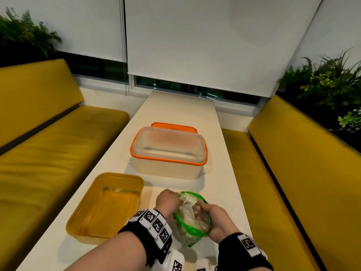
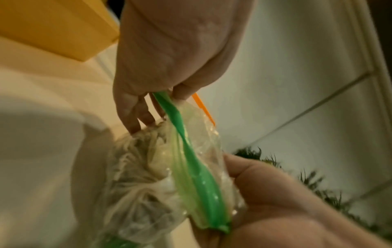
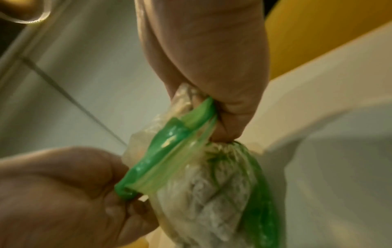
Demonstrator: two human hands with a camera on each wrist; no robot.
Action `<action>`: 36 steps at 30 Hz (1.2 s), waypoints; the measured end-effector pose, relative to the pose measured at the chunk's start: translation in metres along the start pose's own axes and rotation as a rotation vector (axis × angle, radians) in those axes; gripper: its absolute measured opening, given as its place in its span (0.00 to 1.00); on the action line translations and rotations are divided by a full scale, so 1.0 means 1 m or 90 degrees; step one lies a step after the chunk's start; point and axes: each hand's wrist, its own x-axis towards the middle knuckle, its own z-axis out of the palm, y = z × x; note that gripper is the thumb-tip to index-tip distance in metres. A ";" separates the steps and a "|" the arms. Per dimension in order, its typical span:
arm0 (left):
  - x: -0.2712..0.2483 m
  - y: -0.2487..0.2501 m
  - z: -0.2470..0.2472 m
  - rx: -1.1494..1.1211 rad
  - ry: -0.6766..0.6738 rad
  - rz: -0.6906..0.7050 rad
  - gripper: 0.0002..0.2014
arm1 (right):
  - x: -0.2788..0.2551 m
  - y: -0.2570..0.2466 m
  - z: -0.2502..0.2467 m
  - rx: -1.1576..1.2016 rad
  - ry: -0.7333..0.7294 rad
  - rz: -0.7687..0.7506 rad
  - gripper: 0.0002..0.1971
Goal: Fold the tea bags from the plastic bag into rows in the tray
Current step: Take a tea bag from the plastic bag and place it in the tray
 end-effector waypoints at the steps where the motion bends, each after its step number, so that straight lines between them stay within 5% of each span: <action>1: 0.001 -0.001 0.000 -0.058 -0.027 -0.033 0.08 | 0.000 -0.002 -0.002 0.031 -0.024 0.030 0.12; 5: -0.002 -0.004 0.001 -0.313 -0.071 -0.207 0.09 | 0.011 -0.003 -0.013 0.103 -0.055 0.089 0.14; 7: -0.004 -0.009 0.005 -0.331 -0.062 -0.216 0.08 | 0.019 0.003 -0.017 0.128 -0.062 0.104 0.15; 10: -0.009 -0.014 0.011 -0.073 0.051 -0.030 0.06 | 0.032 0.011 -0.018 0.033 -0.010 0.041 0.15; 13: -0.018 -0.014 0.010 0.138 0.116 0.198 0.11 | 0.036 0.011 -0.021 -0.156 0.061 -0.183 0.12; 16: -0.022 -0.013 0.005 0.197 0.055 0.263 0.13 | 0.016 0.004 -0.029 -0.389 0.043 -0.396 0.09; 18: -0.028 -0.010 -0.002 0.236 0.003 0.254 0.12 | 0.004 0.001 -0.036 -0.547 -0.031 -0.454 0.08; 20: -0.035 -0.007 -0.008 0.284 -0.042 0.226 0.19 | -0.002 0.000 -0.042 -0.688 -0.073 -0.458 0.09; 25: -0.048 -0.011 -0.013 0.299 -0.170 0.129 0.39 | -0.006 -0.001 -0.041 -0.847 -0.081 -0.338 0.36; 32: -0.045 -0.028 -0.007 0.051 -0.172 0.029 0.40 | -0.004 0.004 -0.044 -0.571 -0.149 -0.171 0.44; 36: -0.045 -0.032 -0.006 0.139 -0.156 0.089 0.38 | -0.001 0.014 -0.038 -0.422 -0.108 -0.159 0.37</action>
